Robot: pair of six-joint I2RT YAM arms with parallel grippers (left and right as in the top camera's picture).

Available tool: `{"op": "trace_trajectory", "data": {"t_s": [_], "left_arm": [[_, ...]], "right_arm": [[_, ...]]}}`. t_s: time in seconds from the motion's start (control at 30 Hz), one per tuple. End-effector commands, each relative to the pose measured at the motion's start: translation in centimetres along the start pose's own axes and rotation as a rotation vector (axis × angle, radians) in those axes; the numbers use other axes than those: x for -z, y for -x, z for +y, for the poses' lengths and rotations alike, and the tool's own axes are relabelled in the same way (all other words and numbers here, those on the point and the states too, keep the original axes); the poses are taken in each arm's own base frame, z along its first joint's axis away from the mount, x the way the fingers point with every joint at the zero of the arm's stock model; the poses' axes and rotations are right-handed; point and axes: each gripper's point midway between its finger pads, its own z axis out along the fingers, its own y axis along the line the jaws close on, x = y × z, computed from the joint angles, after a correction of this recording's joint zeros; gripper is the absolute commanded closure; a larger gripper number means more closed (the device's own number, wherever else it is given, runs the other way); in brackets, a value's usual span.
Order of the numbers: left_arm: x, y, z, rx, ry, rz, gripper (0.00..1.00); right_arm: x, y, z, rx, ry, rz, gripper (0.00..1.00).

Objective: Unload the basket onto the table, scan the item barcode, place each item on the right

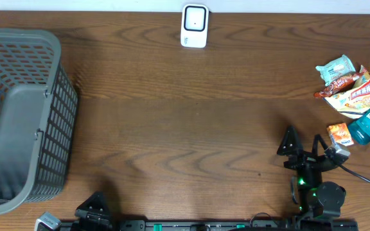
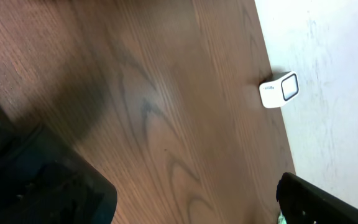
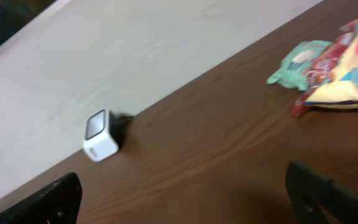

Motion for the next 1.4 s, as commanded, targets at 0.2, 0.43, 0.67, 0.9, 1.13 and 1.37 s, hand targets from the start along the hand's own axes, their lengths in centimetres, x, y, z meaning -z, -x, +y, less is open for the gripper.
{"op": "trace_trajectory", "data": {"t_s": [0.2,0.43,0.67,0.9,1.13,1.37], "left_arm": [[0.34,0.22,-0.06,0.0,-0.008,-0.015,0.02],[0.34,0.22,-0.06,0.0,-0.008,-0.015,0.02],[0.34,0.22,-0.06,0.0,-0.008,-0.015,0.02],[0.34,0.22,-0.06,0.0,-0.008,-0.015,0.02],[0.34,0.22,-0.06,0.0,-0.008,-0.015,0.02],[0.34,0.22,-0.06,0.0,-0.008,-0.015,0.02]], "right_arm": [[0.05,0.61,-1.22,0.322,-0.075,-0.031,0.01],[0.07,0.68,-1.34,0.387,-0.083,-0.031,0.01],[0.05,0.59,-1.27,0.439,-0.078,-0.025,0.01],[0.05,0.59,-1.25,0.439,-0.078,-0.025,0.01],[0.05,0.58,-1.26,0.439,-0.078,-0.025,0.01],[0.05,0.58,-1.26,0.439,-0.078,-0.025,0.01]]}}
